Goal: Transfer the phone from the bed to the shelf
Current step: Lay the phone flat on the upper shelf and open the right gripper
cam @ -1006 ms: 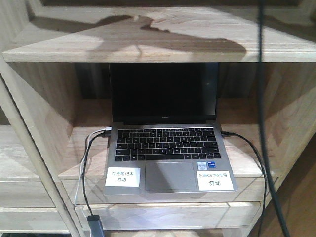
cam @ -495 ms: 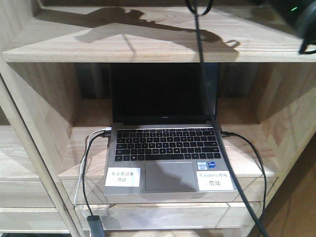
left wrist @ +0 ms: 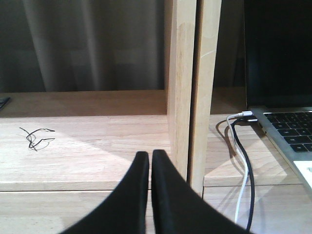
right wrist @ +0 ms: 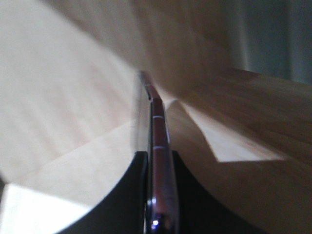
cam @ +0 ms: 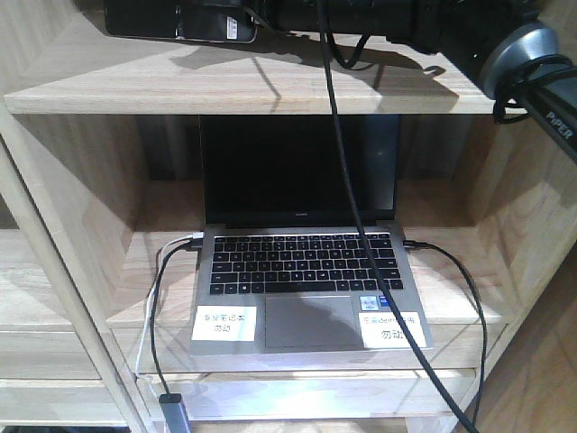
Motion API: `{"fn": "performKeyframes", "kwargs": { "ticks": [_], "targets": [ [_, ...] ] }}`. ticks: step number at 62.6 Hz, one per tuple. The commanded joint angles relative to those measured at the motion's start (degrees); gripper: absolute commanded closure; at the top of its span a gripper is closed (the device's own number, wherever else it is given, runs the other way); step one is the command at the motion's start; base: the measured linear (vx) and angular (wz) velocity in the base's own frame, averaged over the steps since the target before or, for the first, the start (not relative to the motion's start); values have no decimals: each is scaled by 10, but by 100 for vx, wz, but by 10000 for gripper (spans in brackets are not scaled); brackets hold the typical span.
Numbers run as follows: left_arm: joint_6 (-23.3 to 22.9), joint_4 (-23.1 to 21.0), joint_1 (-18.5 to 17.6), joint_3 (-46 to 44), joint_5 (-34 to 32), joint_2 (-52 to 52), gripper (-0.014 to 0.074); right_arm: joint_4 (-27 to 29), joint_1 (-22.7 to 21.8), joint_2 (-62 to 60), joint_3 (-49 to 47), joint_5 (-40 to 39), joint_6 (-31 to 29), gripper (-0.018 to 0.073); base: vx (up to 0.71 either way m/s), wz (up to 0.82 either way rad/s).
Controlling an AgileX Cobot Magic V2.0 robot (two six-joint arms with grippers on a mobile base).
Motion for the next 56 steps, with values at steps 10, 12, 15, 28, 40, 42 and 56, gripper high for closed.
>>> {"fn": "performKeyframes", "kwargs": {
  "ticks": [10,12,15,28,40,42,56],
  "targets": [
    [0,-5,0,4,-40,-5,595,30,-3,-25,-19,-16,-13,531,0,0],
    [0,-5,0,4,-40,-5,595,31,-3,-25,-19,-18,-13,519,0,0],
    [0,-5,0,4,-40,-5,595,31,-3,-25,-19,-20,-13,491,0,0],
    [0,-5,0,4,-40,-5,595,31,-4,-25,-19,-34,-15,287,0,0],
    [0,-5,0,4,-40,-5,595,31,-4,-25,-19,-56,-15,7,0,0],
    [0,-5,0,4,-40,-5,595,31,-4,-25,-19,-58,-15,-31,0,0],
    [0,-5,0,4,-40,-5,595,30,-4,-25,-19,-59,-15,-148,0,0]
  ]
}}
